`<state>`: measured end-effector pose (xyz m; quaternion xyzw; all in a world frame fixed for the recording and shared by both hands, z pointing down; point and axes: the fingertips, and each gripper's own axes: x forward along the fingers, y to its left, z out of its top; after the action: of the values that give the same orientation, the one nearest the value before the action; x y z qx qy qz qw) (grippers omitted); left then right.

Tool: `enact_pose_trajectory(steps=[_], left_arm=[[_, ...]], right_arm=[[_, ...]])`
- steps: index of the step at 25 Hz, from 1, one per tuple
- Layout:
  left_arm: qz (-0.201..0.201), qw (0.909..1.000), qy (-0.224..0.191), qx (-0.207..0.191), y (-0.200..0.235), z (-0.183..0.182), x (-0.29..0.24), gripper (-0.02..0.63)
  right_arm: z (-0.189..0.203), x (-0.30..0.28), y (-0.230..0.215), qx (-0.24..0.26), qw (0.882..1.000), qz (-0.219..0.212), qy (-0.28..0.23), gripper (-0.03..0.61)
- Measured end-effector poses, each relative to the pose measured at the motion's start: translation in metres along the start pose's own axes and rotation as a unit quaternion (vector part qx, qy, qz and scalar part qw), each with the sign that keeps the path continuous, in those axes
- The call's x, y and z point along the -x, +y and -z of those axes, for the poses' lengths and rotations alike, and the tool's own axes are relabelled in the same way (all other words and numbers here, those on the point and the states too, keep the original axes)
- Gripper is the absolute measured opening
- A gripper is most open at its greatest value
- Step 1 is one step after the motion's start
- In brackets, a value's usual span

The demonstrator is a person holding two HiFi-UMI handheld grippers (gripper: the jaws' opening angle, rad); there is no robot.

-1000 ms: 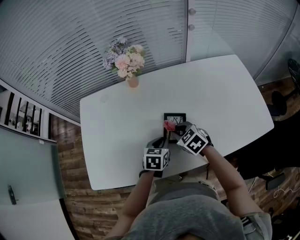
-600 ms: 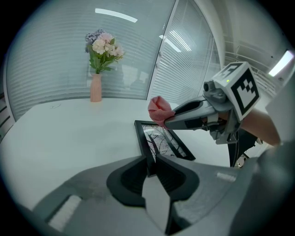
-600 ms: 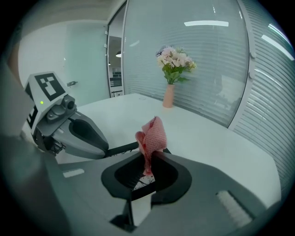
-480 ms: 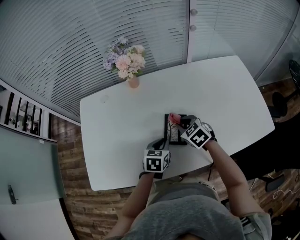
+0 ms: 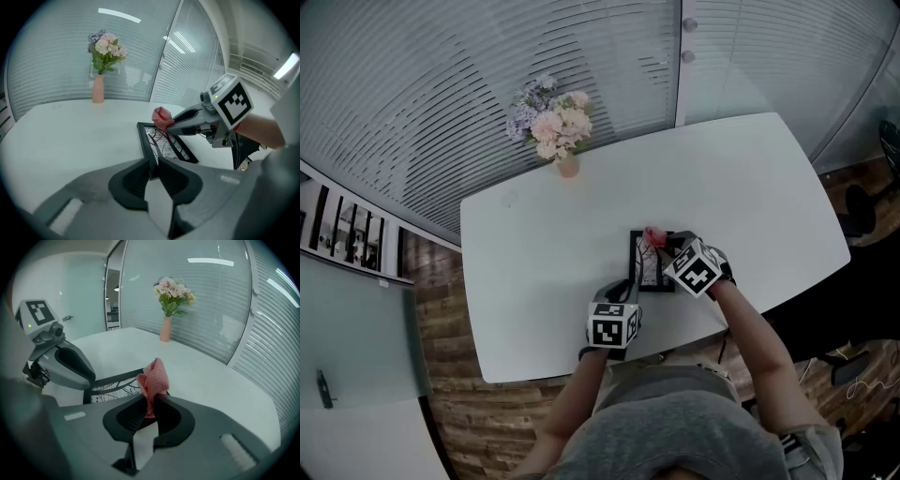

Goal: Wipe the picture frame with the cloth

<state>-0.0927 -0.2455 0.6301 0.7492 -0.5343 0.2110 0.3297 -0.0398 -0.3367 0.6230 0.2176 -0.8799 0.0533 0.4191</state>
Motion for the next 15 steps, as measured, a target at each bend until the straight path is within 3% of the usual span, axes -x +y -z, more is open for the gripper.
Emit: enact_pose_trajectory(steps=[15], left_arm=[[-0.002,1.0,0.0,0.003,0.0003,-0.0005,-0.0004,0.063]], right_arm=[[0.0051,-0.0015,0.0095,-0.024,1.0,-0.017,0.001,0.044]])
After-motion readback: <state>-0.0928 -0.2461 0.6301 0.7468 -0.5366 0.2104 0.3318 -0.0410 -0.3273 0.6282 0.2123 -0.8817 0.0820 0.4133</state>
